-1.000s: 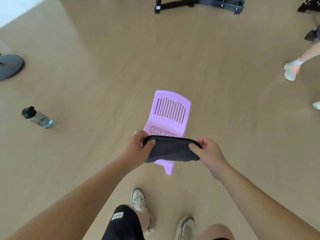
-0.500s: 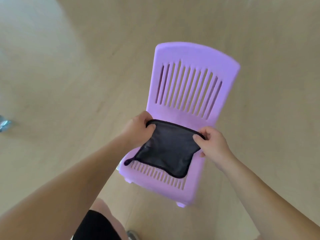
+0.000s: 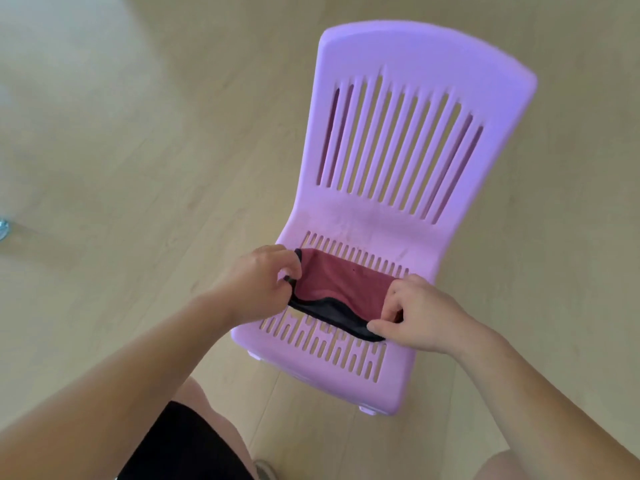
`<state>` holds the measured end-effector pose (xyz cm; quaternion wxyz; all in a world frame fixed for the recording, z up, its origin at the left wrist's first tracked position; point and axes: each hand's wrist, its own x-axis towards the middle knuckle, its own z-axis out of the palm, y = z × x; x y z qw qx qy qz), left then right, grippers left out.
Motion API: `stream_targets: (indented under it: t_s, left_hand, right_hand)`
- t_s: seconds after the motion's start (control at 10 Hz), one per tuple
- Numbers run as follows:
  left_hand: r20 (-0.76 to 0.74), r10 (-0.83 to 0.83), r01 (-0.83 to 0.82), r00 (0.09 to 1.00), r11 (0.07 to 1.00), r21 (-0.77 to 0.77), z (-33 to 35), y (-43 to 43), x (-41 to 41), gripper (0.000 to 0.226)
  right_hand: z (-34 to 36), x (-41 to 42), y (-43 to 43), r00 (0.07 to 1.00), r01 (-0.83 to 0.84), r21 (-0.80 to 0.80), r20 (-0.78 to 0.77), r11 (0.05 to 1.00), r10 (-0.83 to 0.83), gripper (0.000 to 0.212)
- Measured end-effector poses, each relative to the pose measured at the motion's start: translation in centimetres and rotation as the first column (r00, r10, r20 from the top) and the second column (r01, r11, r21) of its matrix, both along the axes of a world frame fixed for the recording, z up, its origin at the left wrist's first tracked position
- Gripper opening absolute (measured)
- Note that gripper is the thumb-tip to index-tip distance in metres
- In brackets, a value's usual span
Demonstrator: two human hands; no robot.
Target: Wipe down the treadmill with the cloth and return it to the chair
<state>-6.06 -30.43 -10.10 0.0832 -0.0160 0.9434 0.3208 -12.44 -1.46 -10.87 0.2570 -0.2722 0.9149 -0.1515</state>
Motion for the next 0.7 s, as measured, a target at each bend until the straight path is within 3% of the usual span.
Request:
stream_targets:
  t_s: [0.1, 0.2, 0.3, 0.4, 0.5, 0.6, 0.7]
  left_hand:
    - [-0.058, -0.116, 0.106, 0.992, 0.982, -0.157, -2.2, 1.1, -0.3, 0.035]
    - [-0.042, -0.218, 0.197, 0.975, 0.937, -0.288, -3.5, 2.2, -0.1, 0.023]
    - [-0.051, -0.261, 0.22, 0.964, 0.89, -0.4, -3.8, 1.9, 0.2, 0.012]
    - [-0.046, -0.205, 0.161, 0.978, 0.872, -0.462, -3.4, 1.6, -0.2, 0.017]
    - [-0.028, -0.14, 0.113, 0.99, 0.89, -0.442, -3.4, 2.3, -0.6, 0.024]
    - [-0.187, -0.079, 0.014, 0.979, 0.945, -0.326, -3.3, 3.0, -0.5, 0.036]
    - [-0.299, 0.031, -0.084, 0.954, 0.983, -0.165, -2.4, 3.2, -0.5, 0.03]
  right_hand:
    - [-0.1, 0.1, -1.1, 0.993, 0.003, 0.042, -0.115, 0.999, 0.001, 0.035]
    - [-0.2, -0.2, -1.8, 0.986, 0.026, -0.046, -0.163, 0.999, -0.033, 0.024]
    - [-0.5, 0.3, -2.1, 0.996, -0.009, 0.002, -0.084, 1.0, 0.009, 0.028]
    - [-1.2, 0.2, -2.3, 0.999, -0.029, 0.034, -0.017, 0.999, 0.03, 0.028]
    - [-0.6, -0.4, -2.8, 1.0, -0.009, 0.045, 0.014, 0.999, 0.009, 0.024]
    - [1.8, -1.2, -3.5, 0.99, 0.136, -0.164, 0.065, 0.977, -0.127, 0.022]
    - [6.8, -1.8, -4.7, 0.985, 0.171, -0.454, 0.075, 0.875, -0.154, 0.017]
